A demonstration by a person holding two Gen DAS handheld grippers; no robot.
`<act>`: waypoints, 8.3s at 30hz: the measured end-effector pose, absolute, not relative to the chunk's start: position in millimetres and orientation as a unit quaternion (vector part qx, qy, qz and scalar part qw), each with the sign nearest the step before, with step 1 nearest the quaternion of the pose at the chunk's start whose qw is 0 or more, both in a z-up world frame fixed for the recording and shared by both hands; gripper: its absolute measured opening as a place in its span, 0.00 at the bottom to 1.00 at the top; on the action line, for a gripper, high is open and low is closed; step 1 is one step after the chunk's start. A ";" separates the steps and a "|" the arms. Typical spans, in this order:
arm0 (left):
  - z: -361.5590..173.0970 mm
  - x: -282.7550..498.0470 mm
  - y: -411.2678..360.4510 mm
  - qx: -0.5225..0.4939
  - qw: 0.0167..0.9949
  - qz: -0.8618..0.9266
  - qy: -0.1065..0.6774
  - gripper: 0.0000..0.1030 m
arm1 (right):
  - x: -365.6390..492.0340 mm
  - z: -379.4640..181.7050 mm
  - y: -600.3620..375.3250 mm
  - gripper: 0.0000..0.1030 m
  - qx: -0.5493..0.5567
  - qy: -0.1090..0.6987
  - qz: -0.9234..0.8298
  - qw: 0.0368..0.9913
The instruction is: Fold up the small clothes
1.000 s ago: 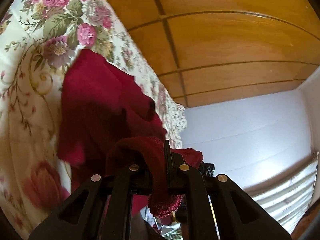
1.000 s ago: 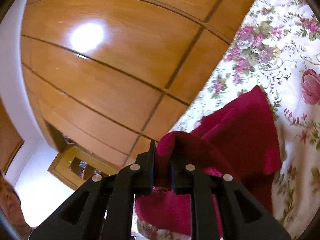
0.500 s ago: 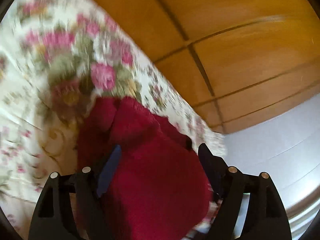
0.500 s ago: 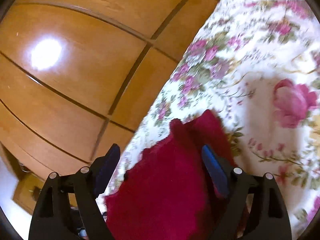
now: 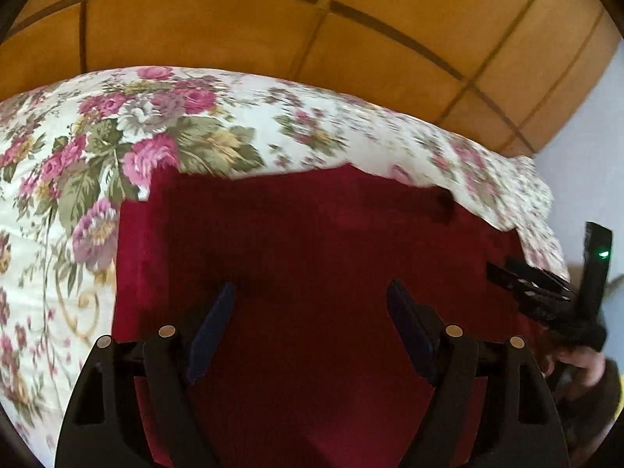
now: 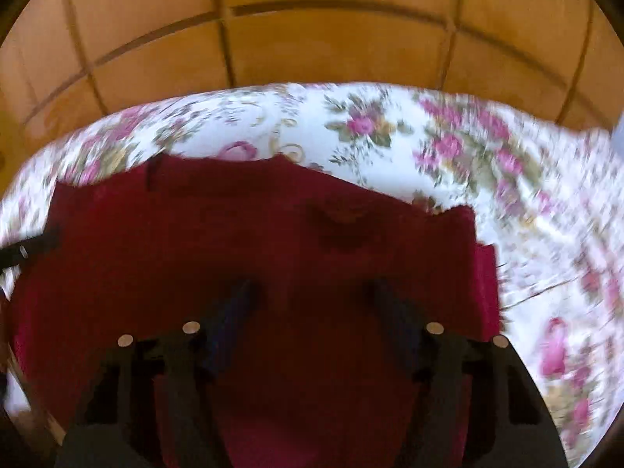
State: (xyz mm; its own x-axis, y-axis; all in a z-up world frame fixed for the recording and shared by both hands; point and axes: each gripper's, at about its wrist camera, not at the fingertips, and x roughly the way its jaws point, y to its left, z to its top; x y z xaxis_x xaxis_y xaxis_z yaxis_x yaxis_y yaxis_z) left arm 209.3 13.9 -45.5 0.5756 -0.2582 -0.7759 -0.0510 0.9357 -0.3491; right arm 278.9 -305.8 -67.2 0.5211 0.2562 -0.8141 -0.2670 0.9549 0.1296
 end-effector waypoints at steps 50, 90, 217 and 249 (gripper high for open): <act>-78.8 183.9 54.7 -0.170 0.888 0.058 0.423 0.96 | 270.4 -67.0 -312.1 0.98 -0.008 0.357 0.061 0.932; -71.8 113.4 72.7 -0.264 0.872 -0.026 0.412 0.96 | 82.0 -95.8 -268.2 0.98 -0.035 0.333 0.018 0.942; -41.9 144.3 -207.1 0.146 0.913 -0.156 0.348 0.84 | 177.4 -52.1 -435.4 0.56 0.230 0.418 0.092 0.874; -47.0 116.0 -168.2 0.027 0.895 -0.214 0.390 0.86 | 89.7 -80.5 -425.8 0.98 0.186 0.416 -0.062 0.888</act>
State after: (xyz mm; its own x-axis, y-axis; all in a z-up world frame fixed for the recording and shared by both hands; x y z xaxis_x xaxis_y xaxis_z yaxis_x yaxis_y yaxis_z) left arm 116.0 -168.2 -47.0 0.6032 -0.3629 -0.7103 0.4045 0.9067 -0.1197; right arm 89.7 -425.8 -80.5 0.6464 0.0459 -0.7616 0.2643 0.9229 0.2799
